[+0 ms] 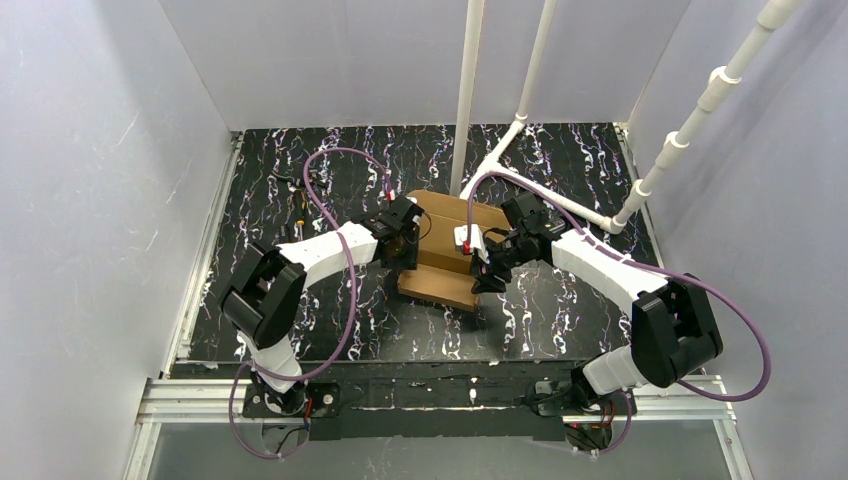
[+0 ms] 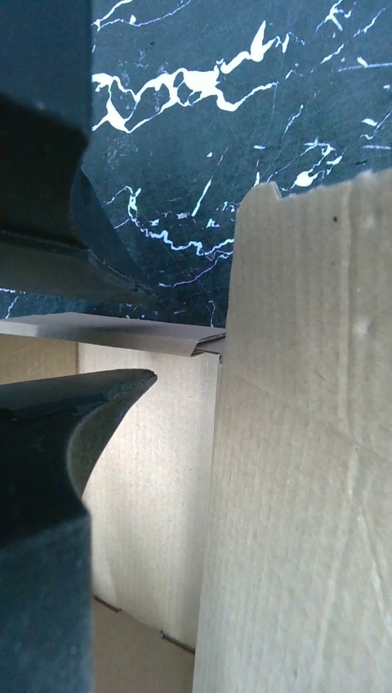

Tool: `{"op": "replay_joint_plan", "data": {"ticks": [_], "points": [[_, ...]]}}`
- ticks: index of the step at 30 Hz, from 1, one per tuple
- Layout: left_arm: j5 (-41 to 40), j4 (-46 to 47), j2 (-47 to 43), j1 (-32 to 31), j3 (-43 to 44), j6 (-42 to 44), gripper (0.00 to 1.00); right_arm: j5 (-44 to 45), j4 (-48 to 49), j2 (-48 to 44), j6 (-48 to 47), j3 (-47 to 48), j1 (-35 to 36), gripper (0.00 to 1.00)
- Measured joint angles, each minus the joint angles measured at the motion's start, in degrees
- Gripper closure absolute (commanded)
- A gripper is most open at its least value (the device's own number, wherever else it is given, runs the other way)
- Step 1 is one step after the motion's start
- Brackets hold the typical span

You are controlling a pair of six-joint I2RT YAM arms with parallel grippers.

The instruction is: Fold the paper box

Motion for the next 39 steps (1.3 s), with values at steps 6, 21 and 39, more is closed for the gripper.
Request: {"op": "replay_joint_plan", "data": {"ticks": [6, 21, 39], "points": [[0.04, 0.02, 1.77, 0.0, 0.13, 0.87, 1.0, 0.0, 0.0, 0.0, 0.09, 0.0, 0.0, 0.42], [-1.29, -1.07, -7.98, 0.0, -2.58, 1.05, 0.45, -0.13, -0.07, 0.0, 0.0, 0.0, 0.0, 0.41], [17.44, 14.56, -43.06, 6.14, -40.09, -8.7, 0.99, 6.32, -2.75, 10.36, -1.51, 13.64, 12.87, 0.43]]}}
